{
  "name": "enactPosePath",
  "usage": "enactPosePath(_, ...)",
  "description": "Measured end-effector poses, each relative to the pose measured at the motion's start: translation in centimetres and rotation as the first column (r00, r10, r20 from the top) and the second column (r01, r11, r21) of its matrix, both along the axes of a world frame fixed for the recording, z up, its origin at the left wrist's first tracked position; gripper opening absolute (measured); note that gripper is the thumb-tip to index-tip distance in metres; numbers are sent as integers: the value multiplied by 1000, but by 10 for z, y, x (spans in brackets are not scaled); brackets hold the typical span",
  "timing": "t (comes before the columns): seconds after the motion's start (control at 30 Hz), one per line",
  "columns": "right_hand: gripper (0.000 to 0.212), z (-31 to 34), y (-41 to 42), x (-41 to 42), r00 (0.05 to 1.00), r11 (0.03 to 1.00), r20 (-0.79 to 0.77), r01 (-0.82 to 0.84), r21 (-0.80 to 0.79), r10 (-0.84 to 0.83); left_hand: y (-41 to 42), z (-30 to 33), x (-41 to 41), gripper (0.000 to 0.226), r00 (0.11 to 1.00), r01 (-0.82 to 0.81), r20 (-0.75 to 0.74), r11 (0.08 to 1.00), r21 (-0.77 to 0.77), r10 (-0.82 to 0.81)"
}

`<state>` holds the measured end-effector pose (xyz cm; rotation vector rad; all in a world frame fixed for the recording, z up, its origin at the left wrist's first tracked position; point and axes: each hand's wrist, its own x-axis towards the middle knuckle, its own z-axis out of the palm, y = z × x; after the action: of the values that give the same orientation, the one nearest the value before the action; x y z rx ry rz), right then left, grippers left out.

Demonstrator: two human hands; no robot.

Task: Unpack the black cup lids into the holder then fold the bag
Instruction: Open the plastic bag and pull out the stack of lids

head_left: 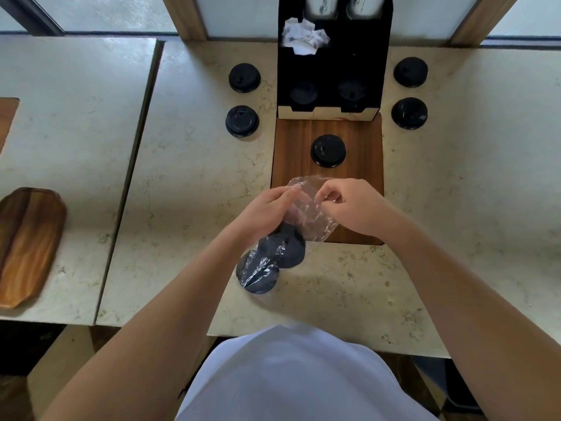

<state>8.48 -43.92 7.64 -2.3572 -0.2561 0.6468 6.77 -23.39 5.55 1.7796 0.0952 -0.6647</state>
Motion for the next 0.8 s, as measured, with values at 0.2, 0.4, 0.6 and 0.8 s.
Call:
enactPosePath(0.2,8,23,-6,4,982,996,-185,-5,89,22,30,-21,-11,87,971,188,-152,982,18,-183)
enactPosePath(0.4,35,9,-13,3,930,992,-363,97,79,-62,33,-53,-32,67,931,315,-293,886,339,-219)
enactPosePath(0.6,15,-25,-9,-2,929,981,-367,-27,-192,-47,22,-65,-31,21,964,212,-222,928,305,-147)
enactPosePath(0.8,21,-26,3,4,912,997,-409,-4,-78,-29,28,-65,-27,20,983,115,-167,964,239,-76)
